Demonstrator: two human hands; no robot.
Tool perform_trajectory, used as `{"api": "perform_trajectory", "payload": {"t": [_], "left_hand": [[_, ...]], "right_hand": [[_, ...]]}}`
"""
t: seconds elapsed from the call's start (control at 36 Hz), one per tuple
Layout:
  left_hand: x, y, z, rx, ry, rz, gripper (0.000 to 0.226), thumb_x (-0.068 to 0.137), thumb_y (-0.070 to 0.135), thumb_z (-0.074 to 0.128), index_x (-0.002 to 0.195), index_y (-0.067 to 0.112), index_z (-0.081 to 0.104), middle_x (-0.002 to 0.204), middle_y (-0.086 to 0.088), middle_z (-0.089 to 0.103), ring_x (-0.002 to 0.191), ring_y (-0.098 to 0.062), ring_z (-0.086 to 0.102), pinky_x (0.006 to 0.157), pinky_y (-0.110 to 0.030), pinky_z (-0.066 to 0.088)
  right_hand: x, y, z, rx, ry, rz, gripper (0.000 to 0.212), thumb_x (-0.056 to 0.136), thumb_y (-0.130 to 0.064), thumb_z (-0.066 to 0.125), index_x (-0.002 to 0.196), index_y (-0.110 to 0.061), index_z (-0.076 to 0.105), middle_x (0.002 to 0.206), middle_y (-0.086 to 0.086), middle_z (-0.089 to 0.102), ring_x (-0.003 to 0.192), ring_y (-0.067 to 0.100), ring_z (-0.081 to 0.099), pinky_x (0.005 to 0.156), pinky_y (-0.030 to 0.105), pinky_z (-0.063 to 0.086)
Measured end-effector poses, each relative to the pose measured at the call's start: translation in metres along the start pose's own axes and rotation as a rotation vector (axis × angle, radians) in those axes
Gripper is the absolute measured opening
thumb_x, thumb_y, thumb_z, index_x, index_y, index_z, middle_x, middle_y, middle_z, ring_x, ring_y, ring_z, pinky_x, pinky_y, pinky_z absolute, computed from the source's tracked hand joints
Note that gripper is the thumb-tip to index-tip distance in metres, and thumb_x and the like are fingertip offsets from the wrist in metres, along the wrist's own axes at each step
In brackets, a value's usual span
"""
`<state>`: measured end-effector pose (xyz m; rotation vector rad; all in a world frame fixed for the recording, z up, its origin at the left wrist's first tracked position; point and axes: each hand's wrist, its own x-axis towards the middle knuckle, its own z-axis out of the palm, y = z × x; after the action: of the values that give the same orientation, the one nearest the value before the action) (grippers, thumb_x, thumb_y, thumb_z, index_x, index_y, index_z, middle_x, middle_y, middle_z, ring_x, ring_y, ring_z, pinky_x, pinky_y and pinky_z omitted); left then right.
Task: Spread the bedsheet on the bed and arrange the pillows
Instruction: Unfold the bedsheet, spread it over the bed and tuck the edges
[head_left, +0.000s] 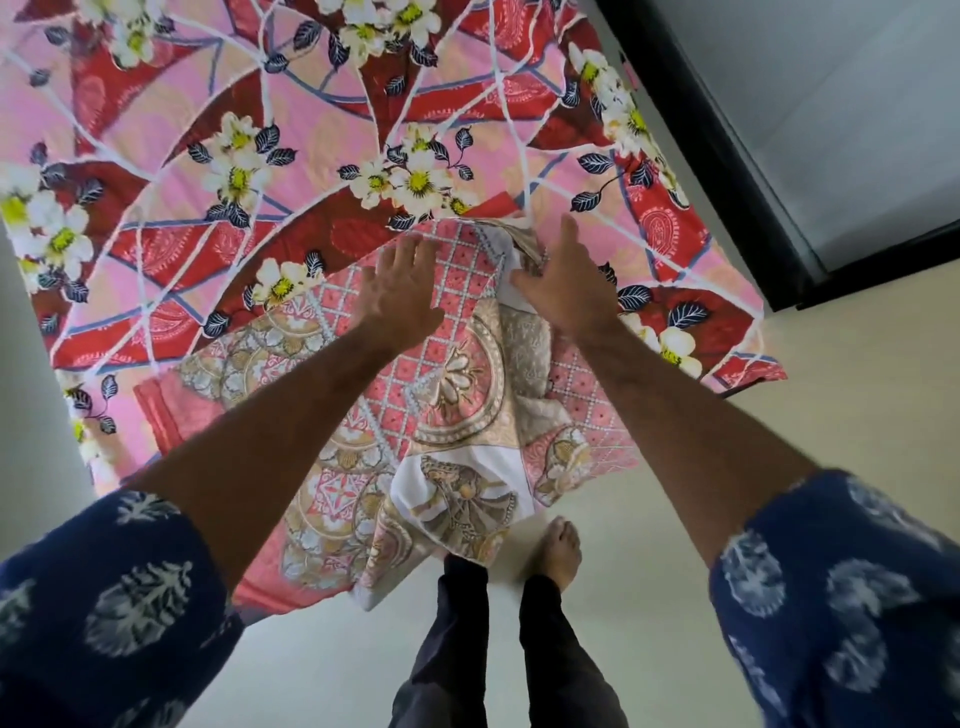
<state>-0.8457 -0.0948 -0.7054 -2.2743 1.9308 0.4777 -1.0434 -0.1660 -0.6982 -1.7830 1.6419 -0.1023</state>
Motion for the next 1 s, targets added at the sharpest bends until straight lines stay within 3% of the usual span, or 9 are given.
{"api": "perform_trajectory", "payload": {"t": [0.14, 0.28, 0.36, 0.44, 0.58, 0.75, 0.86, 0.92, 1.0], "left_hand": [[0.012, -0.011, -0.005, 0.015, 0.035, -0.003, 0.094, 0.083, 0.033, 0.078, 0.154, 0.017, 0.019, 0.165, -0.011, 0.018, 0.152, -0.036, 0.018, 0.115, -0.065, 0.028], [0.015, -0.021, -0.016, 0.035, 0.06, 0.03, 0.096, 0.079, 0.043, 0.08, 0.154, 0.02, 0.024, 0.162, -0.008, 0.026, 0.15, -0.033, 0.022, 0.115, -0.067, 0.018], [0.007, -0.021, -0.021, 0.096, 0.101, 0.12, 0.065, 0.084, 0.033, 0.077, 0.141, 0.024, 0.046, 0.139, -0.006, 0.058, 0.126, -0.03, 0.055, 0.107, -0.057, 0.037], [-0.009, -0.018, -0.019, 0.091, 0.134, 0.285, 0.027, 0.092, 0.017, 0.063, 0.119, 0.02, 0.064, 0.107, -0.004, 0.075, 0.089, -0.024, 0.071, 0.075, -0.037, 0.056], [-0.048, -0.002, -0.009, -0.07, 0.195, 0.621, 0.017, 0.088, 0.017, 0.069, 0.102, 0.007, 0.064, 0.063, -0.008, 0.066, 0.048, -0.019, 0.062, 0.046, -0.021, 0.036], [-0.106, 0.045, -0.014, -0.245, -0.05, 0.748, 0.028, 0.088, 0.014, 0.07, 0.112, 0.018, 0.057, 0.065, -0.003, 0.068, 0.047, -0.01, 0.054, 0.05, -0.027, 0.052], [-0.125, 0.089, -0.035, -0.2, -0.539, 0.697, 0.042, 0.104, 0.035, 0.048, 0.145, 0.026, 0.049, 0.116, -0.004, 0.071, 0.091, -0.019, 0.065, 0.076, -0.027, 0.044], [-0.121, 0.101, -0.04, -0.326, -0.779, 0.707, 0.058, 0.101, 0.056, 0.042, 0.142, 0.016, 0.054, 0.124, -0.008, 0.065, 0.108, -0.022, 0.062, 0.086, -0.029, 0.046], [-0.105, 0.107, -0.041, -0.512, -0.79, 0.661, 0.057, 0.1, 0.054, 0.04, 0.12, 0.009, 0.069, 0.112, -0.005, 0.071, 0.098, -0.015, 0.068, 0.082, -0.016, 0.046]], "right_hand": [[0.008, -0.001, 0.006, -0.156, 0.17, -0.045, 0.032, 0.101, -0.034, 0.051, 0.125, -0.018, 0.062, 0.107, 0.007, 0.072, 0.098, 0.034, 0.069, 0.074, 0.034, 0.048], [-0.053, 0.039, 0.003, 0.297, 0.252, -0.155, 0.042, 0.097, -0.013, 0.052, 0.138, -0.024, 0.059, 0.105, -0.011, 0.071, 0.082, 0.008, 0.067, 0.064, 0.033, 0.057], [-0.078, 0.066, 0.003, 0.459, 0.183, -0.113, 0.04, 0.1, -0.003, 0.046, 0.136, -0.016, 0.061, 0.113, -0.001, 0.071, 0.092, 0.0, 0.067, 0.074, 0.025, 0.059], [-0.09, 0.07, 0.001, 0.634, 0.177, 0.038, 0.027, 0.106, -0.009, 0.041, 0.119, -0.016, 0.064, 0.106, -0.003, 0.07, 0.09, 0.0, 0.066, 0.073, 0.021, 0.056], [-0.085, 0.053, -0.004, 1.107, 0.016, 0.465, 0.03, 0.107, -0.029, 0.041, 0.11, -0.013, 0.066, 0.11, 0.01, 0.074, 0.094, 0.025, 0.074, 0.08, 0.041, 0.062], [-0.108, 0.052, -0.025, 1.189, 0.034, 0.364, 0.029, 0.101, -0.023, 0.045, 0.097, -0.015, 0.072, 0.089, 0.01, 0.071, 0.08, 0.022, 0.067, 0.08, 0.04, 0.052], [-0.14, 0.065, -0.043, 1.292, 0.044, 0.349, 0.029, 0.104, -0.02, 0.044, 0.117, -0.005, 0.066, 0.106, 0.009, 0.073, 0.096, 0.021, 0.07, 0.085, 0.037, 0.057], [-0.155, 0.075, -0.047, 1.251, 0.059, 0.385, 0.032, 0.105, -0.02, 0.044, 0.126, -0.007, 0.065, 0.118, 0.008, 0.073, 0.108, 0.023, 0.07, 0.088, 0.035, 0.058], [-0.179, 0.093, -0.051, 1.29, 0.08, 0.503, 0.031, 0.105, -0.012, 0.041, 0.121, -0.001, 0.065, 0.099, 0.005, 0.076, 0.098, 0.024, 0.071, 0.07, 0.024, 0.059]]}}
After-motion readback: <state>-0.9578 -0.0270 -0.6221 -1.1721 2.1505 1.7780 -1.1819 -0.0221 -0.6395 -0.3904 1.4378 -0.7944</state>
